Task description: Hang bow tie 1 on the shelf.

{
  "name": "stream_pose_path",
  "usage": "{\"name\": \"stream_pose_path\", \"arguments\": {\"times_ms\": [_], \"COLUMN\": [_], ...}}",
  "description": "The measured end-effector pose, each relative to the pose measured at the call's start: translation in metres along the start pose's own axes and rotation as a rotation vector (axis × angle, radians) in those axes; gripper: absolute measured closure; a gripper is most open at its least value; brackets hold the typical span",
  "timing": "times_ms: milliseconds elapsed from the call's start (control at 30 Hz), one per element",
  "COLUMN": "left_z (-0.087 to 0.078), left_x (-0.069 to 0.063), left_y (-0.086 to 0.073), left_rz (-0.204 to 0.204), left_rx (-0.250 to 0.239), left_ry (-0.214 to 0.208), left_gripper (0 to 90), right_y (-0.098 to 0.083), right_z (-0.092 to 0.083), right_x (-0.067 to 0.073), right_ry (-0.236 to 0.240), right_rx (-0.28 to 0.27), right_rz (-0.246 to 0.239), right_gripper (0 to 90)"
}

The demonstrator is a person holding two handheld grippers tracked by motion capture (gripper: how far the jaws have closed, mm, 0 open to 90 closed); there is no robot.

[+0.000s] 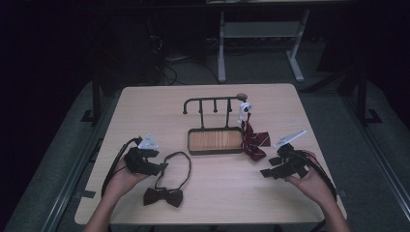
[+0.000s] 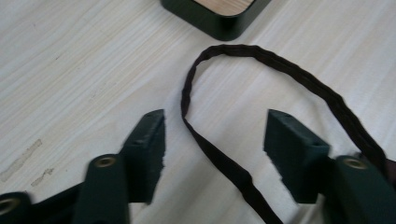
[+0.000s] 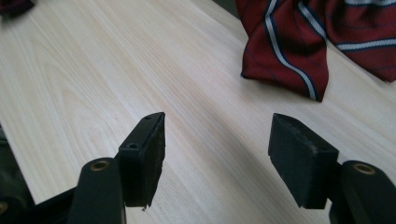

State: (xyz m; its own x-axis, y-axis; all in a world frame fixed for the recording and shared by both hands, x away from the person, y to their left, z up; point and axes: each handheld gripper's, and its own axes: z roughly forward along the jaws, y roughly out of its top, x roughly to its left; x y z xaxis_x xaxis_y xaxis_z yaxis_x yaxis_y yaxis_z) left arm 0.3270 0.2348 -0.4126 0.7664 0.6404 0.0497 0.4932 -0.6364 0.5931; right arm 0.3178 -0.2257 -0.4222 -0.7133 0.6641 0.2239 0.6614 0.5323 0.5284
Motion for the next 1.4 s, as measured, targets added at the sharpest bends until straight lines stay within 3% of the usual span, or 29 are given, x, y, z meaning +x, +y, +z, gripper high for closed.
{"name": "stream_pose_path", "arguments": {"times_ms": [500, 733, 833, 1300, 1400], "left_z": [0.029, 0.036, 0.038, 0.046, 0.047], "left_x": [0.017, 0.015, 0.015, 0.017, 0.016], "left_y": [0.007, 0.009, 0.01, 0.009, 0.009], "left_rz": [-0.025, -0.004, -0.003, 0.022, 0.024], "left_rx": [0.115, 0.116, 0.117, 0.164, 0.169], "left_ry": [-0.031, 0.016, 0.032, 0.01, 0.001], "left_gripper": [54.3, 61.9, 69.3, 79.5, 85.7], "right_y": [-0.014, -0.016, -0.016, -0.018, -0.018], "right_z": [0.001, 0.0, -0.001, 0.0, -0.001], "right_x": [0.0, 0.002, 0.003, 0.001, 0.002], "right_ry": [-0.012, -0.021, -0.027, -0.021, -0.026], "right_rx": [-0.034, -0.054, -0.061, -0.073, -0.074], "right_rz": [0.014, 0.018, 0.015, 0.011, 0.007], "right_gripper": [36.3, 36.5, 37.1, 39.2, 39.4]}}
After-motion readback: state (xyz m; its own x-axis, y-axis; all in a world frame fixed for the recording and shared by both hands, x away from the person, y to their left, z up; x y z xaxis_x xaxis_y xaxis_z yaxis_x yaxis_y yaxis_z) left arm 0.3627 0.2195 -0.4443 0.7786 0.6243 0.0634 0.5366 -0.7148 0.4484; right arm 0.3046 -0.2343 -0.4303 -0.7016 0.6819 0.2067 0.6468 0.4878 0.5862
